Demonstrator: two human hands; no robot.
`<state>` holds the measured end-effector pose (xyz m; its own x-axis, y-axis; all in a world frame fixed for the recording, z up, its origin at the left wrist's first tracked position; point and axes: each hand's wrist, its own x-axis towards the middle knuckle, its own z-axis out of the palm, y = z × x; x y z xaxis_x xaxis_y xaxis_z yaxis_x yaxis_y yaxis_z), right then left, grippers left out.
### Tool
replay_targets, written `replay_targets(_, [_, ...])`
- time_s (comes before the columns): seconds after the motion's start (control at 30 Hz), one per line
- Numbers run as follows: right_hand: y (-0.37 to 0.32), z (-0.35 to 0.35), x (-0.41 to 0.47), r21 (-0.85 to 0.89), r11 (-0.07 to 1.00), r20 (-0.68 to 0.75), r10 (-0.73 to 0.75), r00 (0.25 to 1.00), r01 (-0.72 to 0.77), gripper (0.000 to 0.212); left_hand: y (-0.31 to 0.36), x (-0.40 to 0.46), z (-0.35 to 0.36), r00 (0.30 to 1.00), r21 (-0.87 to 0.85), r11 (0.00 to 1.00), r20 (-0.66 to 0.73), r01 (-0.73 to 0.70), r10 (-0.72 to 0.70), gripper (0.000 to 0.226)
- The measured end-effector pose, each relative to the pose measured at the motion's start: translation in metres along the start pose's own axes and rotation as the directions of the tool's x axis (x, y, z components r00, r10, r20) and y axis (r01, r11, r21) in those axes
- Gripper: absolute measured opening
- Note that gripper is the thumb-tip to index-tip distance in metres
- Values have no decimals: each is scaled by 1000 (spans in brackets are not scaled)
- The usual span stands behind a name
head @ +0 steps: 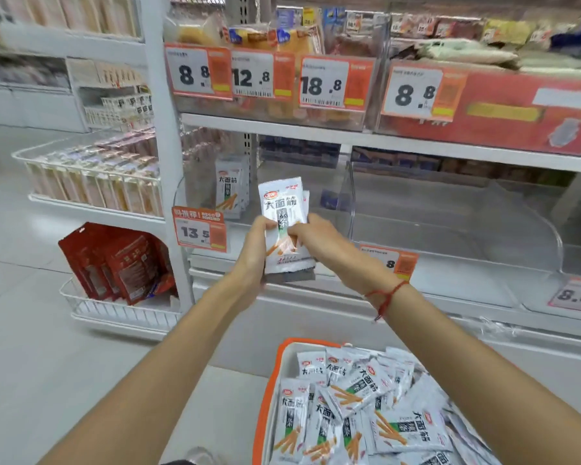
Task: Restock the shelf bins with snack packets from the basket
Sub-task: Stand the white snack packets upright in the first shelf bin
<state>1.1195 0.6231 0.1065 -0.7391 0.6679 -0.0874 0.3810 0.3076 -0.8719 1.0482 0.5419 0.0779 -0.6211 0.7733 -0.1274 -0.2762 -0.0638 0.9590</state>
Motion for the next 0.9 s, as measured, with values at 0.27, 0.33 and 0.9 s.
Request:
replay_targets(0.27, [-53, 5, 99, 409, 891, 235, 103, 966, -195, 18, 76, 79, -51, 997, 210, 976, -74, 52, -37, 22])
replay_targets(0.33, [-54, 13, 130, 396, 895, 230, 121, 966, -206, 22, 87, 103, -61, 992, 331, 937, -81, 114, -92, 18])
replay_targets(0.9, [-10, 114, 284, -405, 900, -6, -179, 984, 161, 41, 64, 231, -115, 967, 950, 234, -234, 206, 97, 33])
